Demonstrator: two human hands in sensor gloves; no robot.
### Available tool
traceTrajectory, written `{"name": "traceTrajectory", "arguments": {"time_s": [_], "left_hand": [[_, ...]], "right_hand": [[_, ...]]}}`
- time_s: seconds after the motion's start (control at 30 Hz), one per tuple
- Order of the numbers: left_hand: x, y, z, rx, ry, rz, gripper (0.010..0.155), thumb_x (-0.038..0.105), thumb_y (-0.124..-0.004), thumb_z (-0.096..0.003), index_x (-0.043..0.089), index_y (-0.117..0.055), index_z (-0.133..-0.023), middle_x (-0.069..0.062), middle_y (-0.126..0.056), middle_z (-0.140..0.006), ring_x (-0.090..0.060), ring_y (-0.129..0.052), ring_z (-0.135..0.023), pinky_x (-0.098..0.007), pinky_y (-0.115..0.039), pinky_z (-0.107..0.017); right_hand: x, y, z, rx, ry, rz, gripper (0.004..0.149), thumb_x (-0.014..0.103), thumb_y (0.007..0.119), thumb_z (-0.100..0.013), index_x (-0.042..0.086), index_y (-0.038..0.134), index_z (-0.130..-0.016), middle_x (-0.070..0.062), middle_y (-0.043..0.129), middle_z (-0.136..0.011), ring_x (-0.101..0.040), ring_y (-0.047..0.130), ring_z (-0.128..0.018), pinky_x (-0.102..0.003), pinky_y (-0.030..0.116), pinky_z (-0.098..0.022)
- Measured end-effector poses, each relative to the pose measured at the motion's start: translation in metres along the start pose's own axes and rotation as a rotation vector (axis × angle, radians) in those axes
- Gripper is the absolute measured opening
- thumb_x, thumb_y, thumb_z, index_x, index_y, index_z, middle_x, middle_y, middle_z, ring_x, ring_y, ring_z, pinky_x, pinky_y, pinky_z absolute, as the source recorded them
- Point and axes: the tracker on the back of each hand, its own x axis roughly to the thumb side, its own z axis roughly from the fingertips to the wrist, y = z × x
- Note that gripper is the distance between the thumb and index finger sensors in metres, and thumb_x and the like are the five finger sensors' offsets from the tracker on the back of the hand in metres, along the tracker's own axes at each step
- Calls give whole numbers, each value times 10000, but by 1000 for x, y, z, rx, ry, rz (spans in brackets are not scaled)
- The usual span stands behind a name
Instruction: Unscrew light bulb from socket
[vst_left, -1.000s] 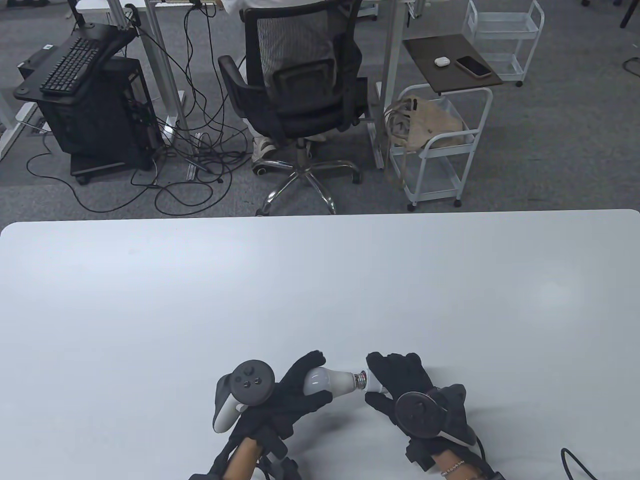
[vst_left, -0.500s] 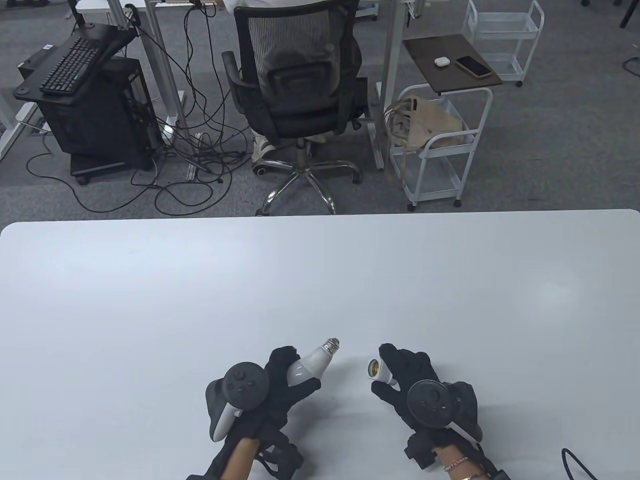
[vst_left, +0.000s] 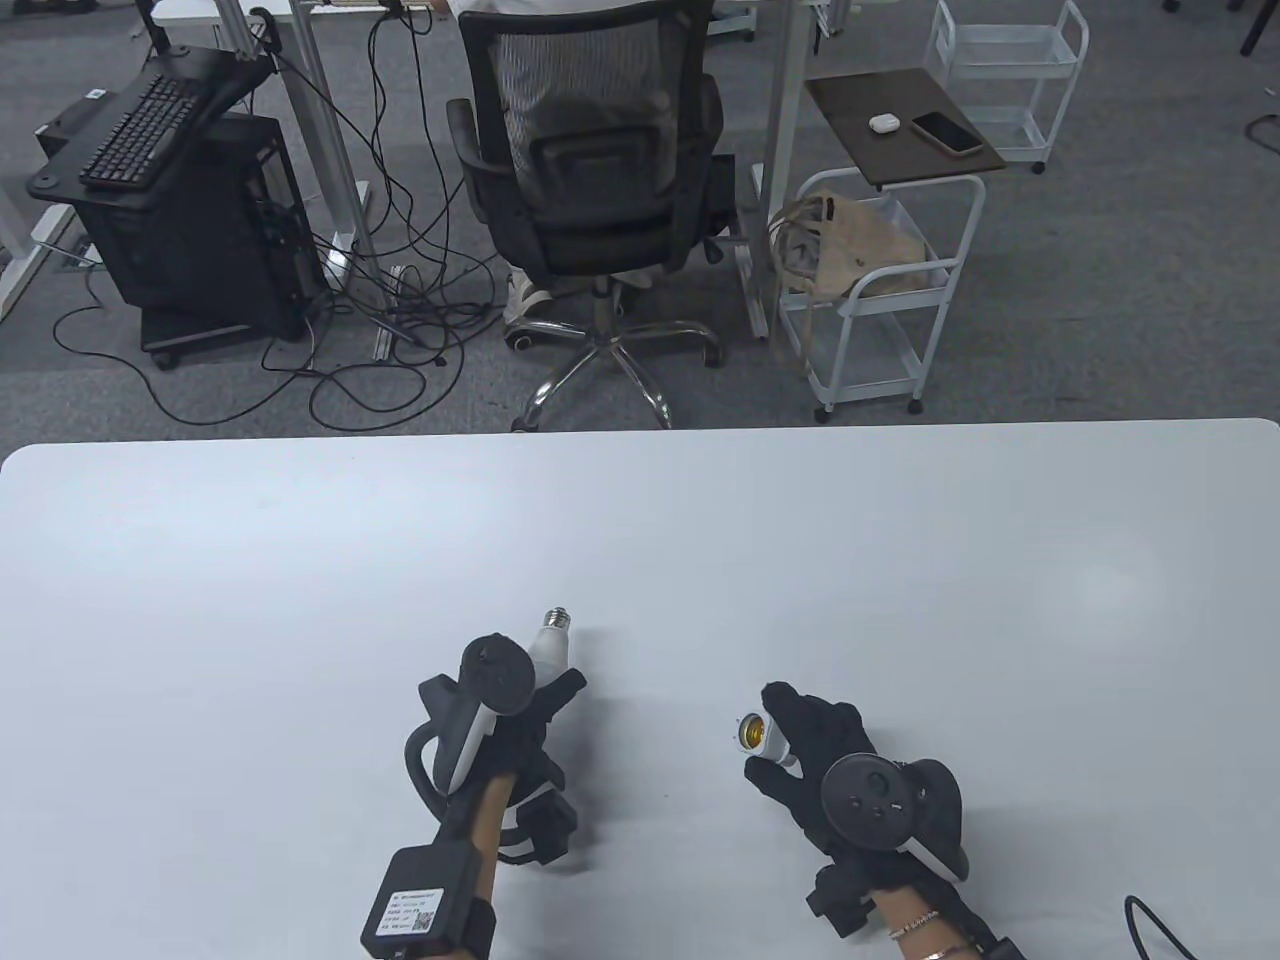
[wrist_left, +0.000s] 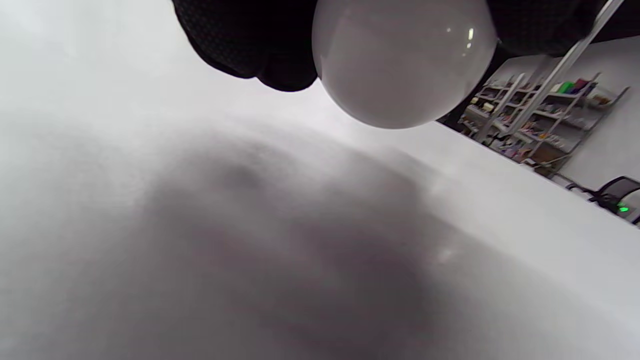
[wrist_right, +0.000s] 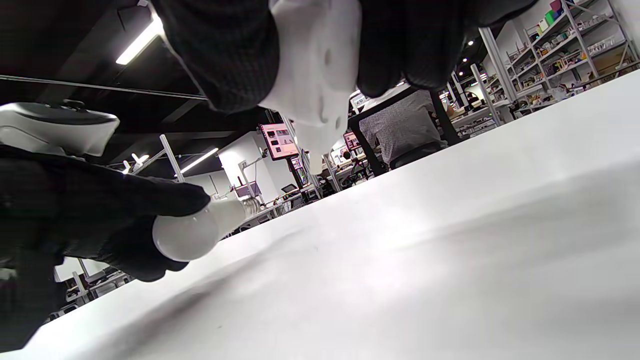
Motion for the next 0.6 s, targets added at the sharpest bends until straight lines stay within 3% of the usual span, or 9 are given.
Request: {"name": "traceTrajectory", "arguments": {"time_s": [0.3,0.6], "left_hand": [[6,-9,-16,-17,75,-108,775,606,-767,-538,139,-442,-1064,-205,-699,-1091,-392,-818,-931,-474,-735,-712],[8,-10,-17,-30,98,-127,796,606,-751,-548,107,-435,-1082,-231,-699,-1097,-419,-815,-932,-490,-732,-706]], "right_hand": [[-2,1,-1,8,9,-22,711,419,833,-530,133,517,-1099,-202,755,-1001,-439,741,-928,-590,534,-711],[-2,2,-2,13,10,-22,710,419,833,-530,130,520,-1098,-205,756,-1001,-439,743,-926,-590,534,-710]]}}
